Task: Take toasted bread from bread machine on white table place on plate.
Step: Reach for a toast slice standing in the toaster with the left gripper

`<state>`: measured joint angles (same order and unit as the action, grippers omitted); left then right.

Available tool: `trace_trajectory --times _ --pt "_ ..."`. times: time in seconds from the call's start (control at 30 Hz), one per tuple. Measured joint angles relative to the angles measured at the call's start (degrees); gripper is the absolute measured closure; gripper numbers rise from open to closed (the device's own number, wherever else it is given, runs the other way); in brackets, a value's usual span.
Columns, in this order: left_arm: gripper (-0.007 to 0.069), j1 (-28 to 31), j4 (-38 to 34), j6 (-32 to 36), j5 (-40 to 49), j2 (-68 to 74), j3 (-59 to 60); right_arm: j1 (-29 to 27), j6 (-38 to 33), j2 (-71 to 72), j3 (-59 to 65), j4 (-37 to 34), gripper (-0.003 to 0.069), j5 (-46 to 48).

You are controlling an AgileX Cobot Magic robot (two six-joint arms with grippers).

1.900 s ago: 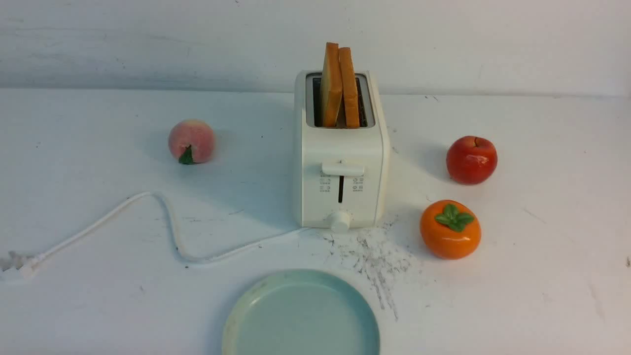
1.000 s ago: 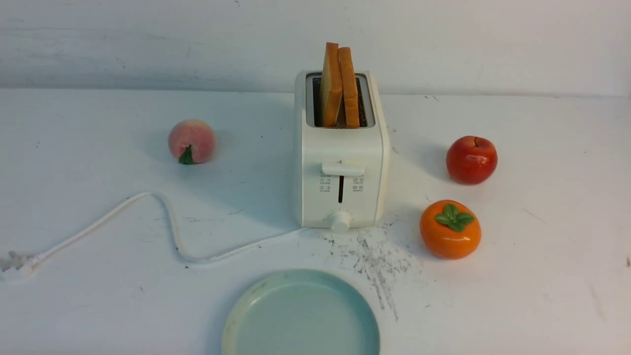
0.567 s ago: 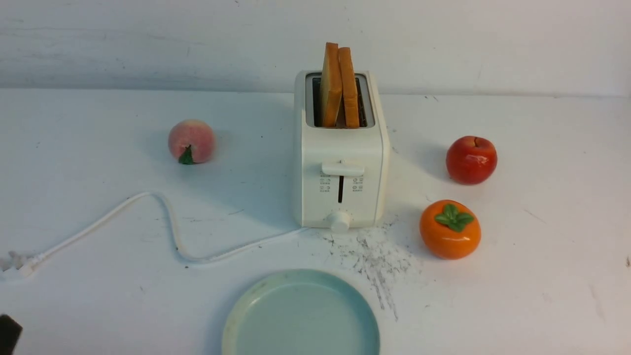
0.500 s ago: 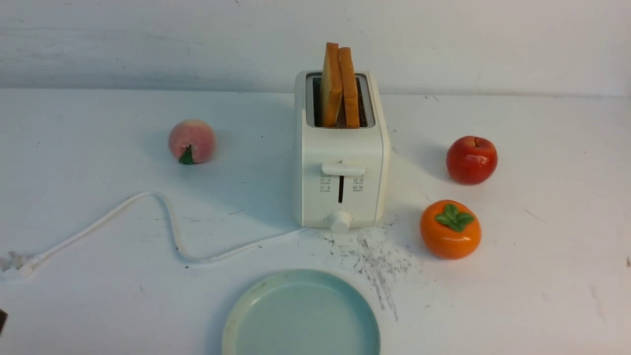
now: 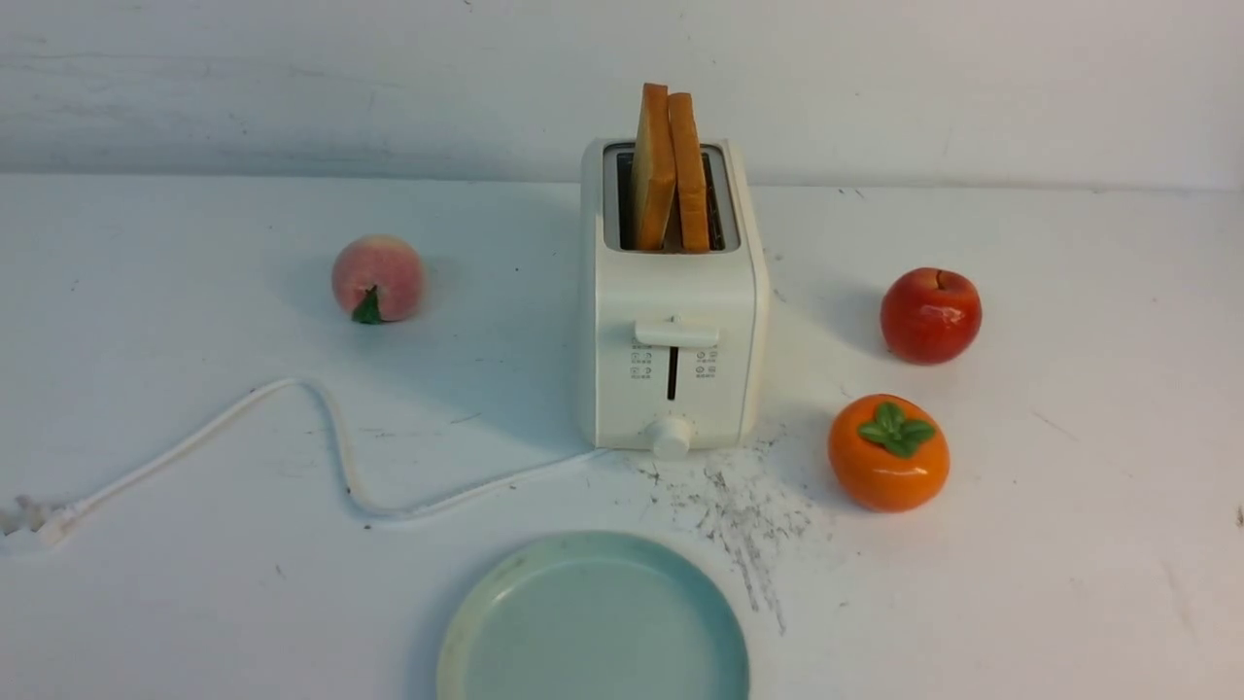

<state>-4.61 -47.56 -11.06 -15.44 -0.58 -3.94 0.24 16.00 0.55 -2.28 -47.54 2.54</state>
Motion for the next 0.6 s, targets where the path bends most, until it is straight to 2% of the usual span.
trace_trajectory --times 0.13,0.23,0.27,0.3,0.4,0.43,0.47,0.5,0.6 --pt "0.0638 0.00 2.56 3.50 6.17 0.41 -8.93 0.00 -6.68 -0.42 -8.77 4.49 0.0522 2.89" --pt "0.0638 0.00 5.48 8.64 21.88 8.95 -21.03 0.00 -17.79 -8.11 -23.55 10.76 0.0657 15.63" --pt "0.0638 0.00 5.63 8.87 22.94 9.73 -21.68 0.00 -17.79 -8.76 -23.55 11.09 0.0660 16.46" --pt "0.0638 0.00 6.90 10.07 32.11 16.56 -26.84 0.00 -20.64 -13.84 -29.17 13.84 0.0673 23.65" --pt "0.0638 0.00 10.82 11.48 48.68 30.79 -35.71 0.00 -22.77 -25.96 -37.48 18.21 0.0671 37.47" --pt "0.0638 0.00 11.12 11.45 48.68 31.74 -36.25 0.00 -22.83 -26.77 -37.91 18.50 0.0671 37.47" --pt "0.0638 0.00 14.05 11.84 56.42 40.84 -41.25 0.00 -22.99 -34.18 -41.43 21.15 0.0667 45.21" --pt "0.0638 0.00 14.30 11.84 56.98 40.84 -41.25 0.00 -22.99 -34.84 -41.71 21.15 0.0667 45.84" --pt "0.0638 -0.28 16.41 12.69 62.86 55.16 -49.42 0.00 -23.46 -43.63 -44.40 22.78 0.0666 52.55"
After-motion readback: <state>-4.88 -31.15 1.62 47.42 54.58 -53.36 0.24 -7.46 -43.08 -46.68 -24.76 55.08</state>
